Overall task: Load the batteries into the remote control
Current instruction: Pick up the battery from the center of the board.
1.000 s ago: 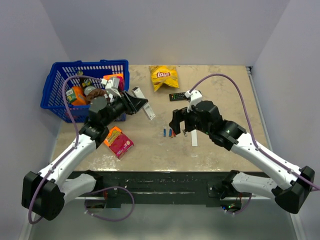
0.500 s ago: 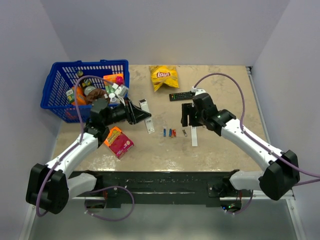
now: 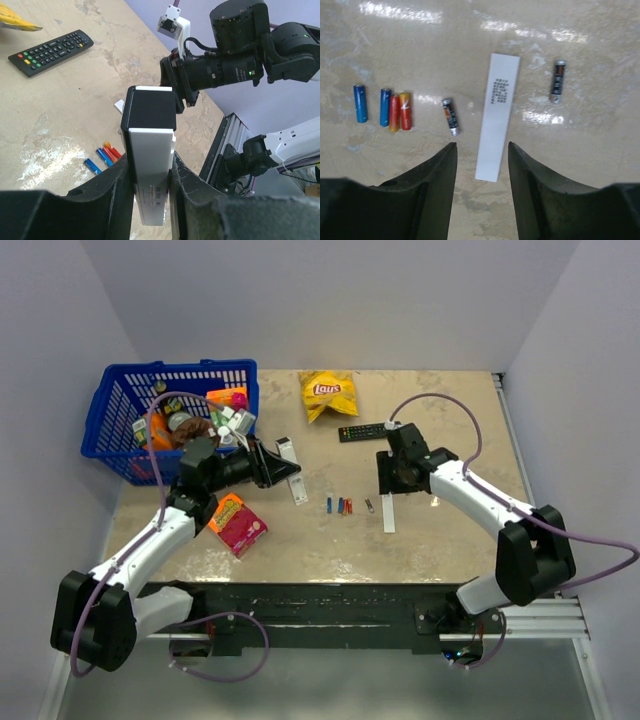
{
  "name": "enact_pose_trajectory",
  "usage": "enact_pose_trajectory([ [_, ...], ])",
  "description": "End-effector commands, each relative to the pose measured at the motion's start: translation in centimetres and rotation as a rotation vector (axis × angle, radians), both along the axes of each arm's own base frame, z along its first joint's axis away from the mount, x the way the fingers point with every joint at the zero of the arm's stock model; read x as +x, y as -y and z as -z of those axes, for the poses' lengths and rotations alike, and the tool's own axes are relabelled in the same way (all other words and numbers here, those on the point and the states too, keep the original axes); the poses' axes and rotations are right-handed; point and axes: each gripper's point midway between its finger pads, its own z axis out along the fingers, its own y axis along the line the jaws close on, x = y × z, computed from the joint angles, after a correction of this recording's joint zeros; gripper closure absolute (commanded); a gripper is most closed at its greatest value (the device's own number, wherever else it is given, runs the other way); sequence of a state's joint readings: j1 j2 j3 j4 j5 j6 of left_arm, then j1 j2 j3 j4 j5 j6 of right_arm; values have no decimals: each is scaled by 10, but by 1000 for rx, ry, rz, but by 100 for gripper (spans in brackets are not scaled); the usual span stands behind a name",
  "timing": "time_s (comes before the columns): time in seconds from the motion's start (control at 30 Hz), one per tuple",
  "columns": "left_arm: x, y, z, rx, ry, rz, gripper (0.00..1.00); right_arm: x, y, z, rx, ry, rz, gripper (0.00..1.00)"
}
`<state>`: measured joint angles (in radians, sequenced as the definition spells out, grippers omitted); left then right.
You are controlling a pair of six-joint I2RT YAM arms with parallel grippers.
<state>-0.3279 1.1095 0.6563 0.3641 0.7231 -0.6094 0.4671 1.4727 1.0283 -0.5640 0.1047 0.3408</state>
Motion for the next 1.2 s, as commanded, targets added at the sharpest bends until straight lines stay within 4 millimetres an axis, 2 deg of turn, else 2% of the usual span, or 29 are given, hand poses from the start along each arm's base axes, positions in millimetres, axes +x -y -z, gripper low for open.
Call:
enact_pose_trajectory([
  [0.0, 3, -1, -11, -22, 27, -16, 100, 23, 23, -8, -1, 36, 85, 54],
  [0.07, 4, -1, -11, -25, 25, -26, 100, 26, 23, -7, -5, 29, 68, 55],
  [0.2, 5, -3, -11, -20, 29, -39, 100, 22, 6, -2, 45, -12, -26, 61],
  [0.3, 7, -3, -7, -7, 19, -39, 100, 13, -7, 2, 84, -34, -72, 62],
  [0.57, 12, 1, -3, 1, 4, -19, 100, -9, -46, 15, 34, -62, -200, 61],
  [0.73, 15, 2, -5, 4, 9, -21, 100, -5, -74, 10, 67, -47, -210, 62],
  [0.9, 18, 0, -1, 22, -2, -40, 100, 4, -97, 1, 91, -22, -181, 68],
  [1.0, 17, -1, -1, 29, -1, -44, 100, 8, -106, -3, 108, -12, -141, 72],
  [1.17, 17, -4, 0, 43, 4, -57, 100, 7, -118, 5, 125, -37, -93, 75],
])
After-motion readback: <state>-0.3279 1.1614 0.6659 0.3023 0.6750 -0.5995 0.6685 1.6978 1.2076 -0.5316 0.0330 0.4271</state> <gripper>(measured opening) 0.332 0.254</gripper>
